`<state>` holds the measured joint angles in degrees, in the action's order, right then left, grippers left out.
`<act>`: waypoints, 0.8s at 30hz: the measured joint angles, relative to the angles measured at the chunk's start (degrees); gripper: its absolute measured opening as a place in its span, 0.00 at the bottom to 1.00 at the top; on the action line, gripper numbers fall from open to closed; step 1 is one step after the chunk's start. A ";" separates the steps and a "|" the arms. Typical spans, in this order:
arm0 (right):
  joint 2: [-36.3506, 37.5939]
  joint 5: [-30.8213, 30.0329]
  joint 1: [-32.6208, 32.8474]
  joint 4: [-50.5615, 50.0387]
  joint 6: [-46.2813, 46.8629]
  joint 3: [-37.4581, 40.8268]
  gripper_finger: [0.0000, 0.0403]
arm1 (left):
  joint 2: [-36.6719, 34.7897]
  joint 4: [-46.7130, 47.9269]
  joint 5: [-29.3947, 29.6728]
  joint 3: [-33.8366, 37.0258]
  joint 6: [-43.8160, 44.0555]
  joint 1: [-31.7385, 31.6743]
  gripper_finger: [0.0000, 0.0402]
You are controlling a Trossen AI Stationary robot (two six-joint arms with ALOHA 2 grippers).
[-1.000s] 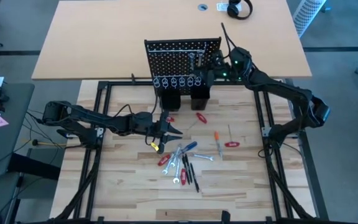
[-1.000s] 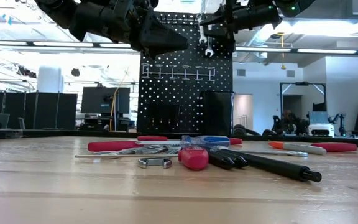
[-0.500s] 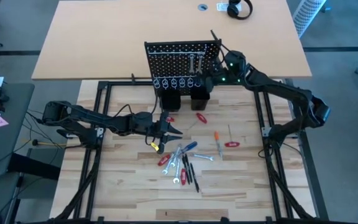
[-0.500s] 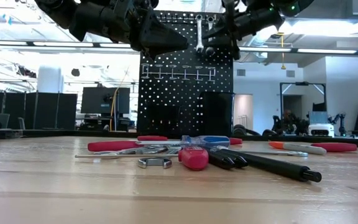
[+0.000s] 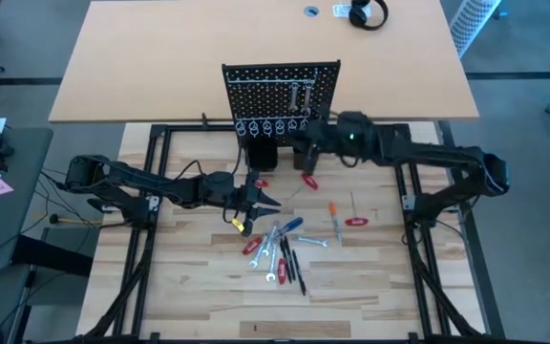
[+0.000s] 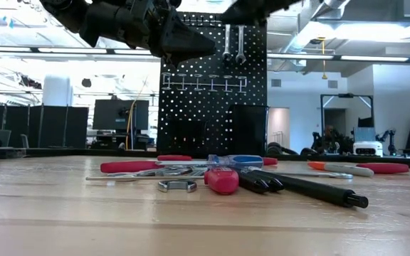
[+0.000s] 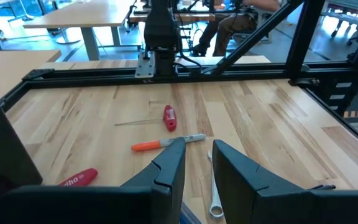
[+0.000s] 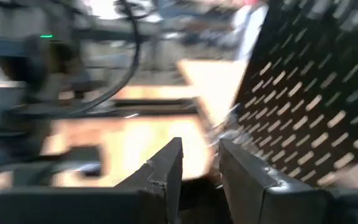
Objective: Hang tools onto peg board
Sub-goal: Hang the wrench on the peg board
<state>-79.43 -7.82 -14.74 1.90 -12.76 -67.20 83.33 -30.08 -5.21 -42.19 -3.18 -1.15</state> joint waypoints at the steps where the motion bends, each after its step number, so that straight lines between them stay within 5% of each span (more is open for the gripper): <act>1: -0.72 -3.73 1.00 2.49 -2.15 0.00 0.24 | 0.00 0.02 0.00 0.00 0.00 0.00 0.19; 8: -3.38 -22.65 2.62 14.31 -11.52 0.00 0.07 | 0.00 0.58 0.00 0.00 -0.01 0.00 0.19; 24: -3.38 -19.11 -5.53 16.11 -9.19 0.00 0.02 | 0.01 -0.19 0.00 0.00 -0.02 0.00 0.19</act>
<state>-82.81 -26.93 -20.27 18.01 -21.94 -67.20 83.34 -30.26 -5.21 -42.19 -3.20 -1.15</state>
